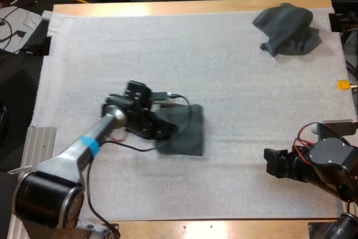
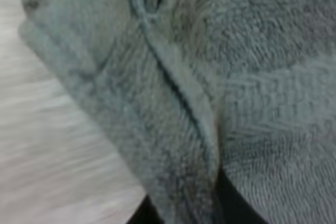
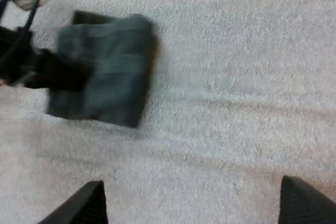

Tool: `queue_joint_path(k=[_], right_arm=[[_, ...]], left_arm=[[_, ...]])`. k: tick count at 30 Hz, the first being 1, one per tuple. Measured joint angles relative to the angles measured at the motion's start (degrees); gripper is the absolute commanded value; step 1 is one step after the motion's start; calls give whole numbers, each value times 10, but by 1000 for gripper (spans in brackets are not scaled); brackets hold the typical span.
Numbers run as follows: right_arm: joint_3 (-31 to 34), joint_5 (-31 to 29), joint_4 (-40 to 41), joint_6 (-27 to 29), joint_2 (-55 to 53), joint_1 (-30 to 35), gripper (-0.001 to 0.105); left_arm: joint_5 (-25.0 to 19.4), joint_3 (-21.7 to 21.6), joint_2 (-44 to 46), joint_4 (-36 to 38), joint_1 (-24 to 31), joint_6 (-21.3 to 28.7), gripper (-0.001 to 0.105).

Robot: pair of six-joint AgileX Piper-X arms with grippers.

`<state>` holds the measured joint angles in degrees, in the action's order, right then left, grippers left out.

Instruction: Pick towel from pile, fold and stack

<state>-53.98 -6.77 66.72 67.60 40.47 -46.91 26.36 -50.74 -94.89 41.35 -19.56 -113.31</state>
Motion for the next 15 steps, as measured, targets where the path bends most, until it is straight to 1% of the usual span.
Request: queue_joint_path(k=[2, 3, 5, 7, 11, 12, 13, 15], right_arm=[[0, 0, 0, -1, 0, 0, 65], [0, 0, 0, -3, 0, 0, 65], [0, 0, 0, -3, 0, 0, 65], [0, 0, 0, -3, 0, 0, 65], [0, 0, 0, -3, 0, 0, 65], [0, 1, 0, -3, 0, 0, 65], [0, 1, 0, -3, 0, 0, 65], [0, 3, 0, -3, 0, 0, 65]], left_arm=[[-37, -1, 9, 40, 41, 40, 0], [-88, -3, 16, 92, 93, 89, 0], [-96, -2, 16, 96, 96, 93, 0], [-107, -2, 18, 103, 104, 111, 0], [-157, -2, 27, 129, 163, 145, 0], [-185, -2, 28, 138, 191, 156, 0], [-229, -2, 31, 150, 228, 169, 0], [-261, -4, 34, 157, 254, 177, 0]])
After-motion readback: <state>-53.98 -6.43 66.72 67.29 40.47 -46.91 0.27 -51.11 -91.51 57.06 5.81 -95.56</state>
